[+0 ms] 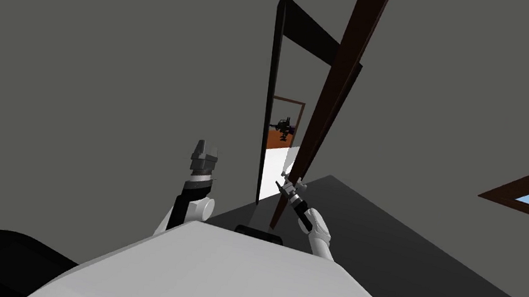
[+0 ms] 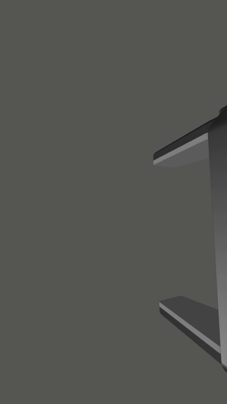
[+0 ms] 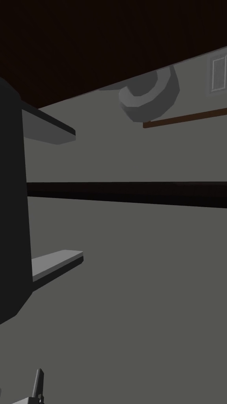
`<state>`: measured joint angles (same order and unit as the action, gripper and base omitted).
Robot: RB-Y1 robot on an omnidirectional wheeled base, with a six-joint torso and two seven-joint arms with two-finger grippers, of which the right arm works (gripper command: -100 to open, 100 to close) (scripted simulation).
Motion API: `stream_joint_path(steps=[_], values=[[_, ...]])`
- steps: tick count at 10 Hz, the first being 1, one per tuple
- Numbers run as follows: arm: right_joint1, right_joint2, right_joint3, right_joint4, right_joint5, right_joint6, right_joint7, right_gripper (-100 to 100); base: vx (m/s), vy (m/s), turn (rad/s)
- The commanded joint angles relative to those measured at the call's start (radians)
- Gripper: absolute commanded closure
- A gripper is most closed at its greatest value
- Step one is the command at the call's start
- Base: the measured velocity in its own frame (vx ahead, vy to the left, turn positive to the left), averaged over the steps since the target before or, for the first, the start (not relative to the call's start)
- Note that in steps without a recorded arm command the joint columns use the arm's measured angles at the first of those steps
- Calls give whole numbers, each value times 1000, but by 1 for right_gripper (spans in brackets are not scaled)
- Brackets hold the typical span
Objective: Pull the door open
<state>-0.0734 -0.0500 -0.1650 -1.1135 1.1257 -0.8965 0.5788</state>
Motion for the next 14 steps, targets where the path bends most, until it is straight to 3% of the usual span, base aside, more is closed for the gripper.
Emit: stream_joint_path(steps=[1,3,12,13,14], values=[[-14,-20,-31,5,-12,19,8,-100,-31,-23,21],[-27,-20,-37,21,-18,20,16,-100,-8,-26,7],[-27,-20,-37,21,-18,20,16,-100,-4,-1,2],[-33,-23,-42,65,-26,-46,48,-100,-73,-71,54],[-37,-26,-47,71,-27,-53,54,-100,-66,-124,54]])
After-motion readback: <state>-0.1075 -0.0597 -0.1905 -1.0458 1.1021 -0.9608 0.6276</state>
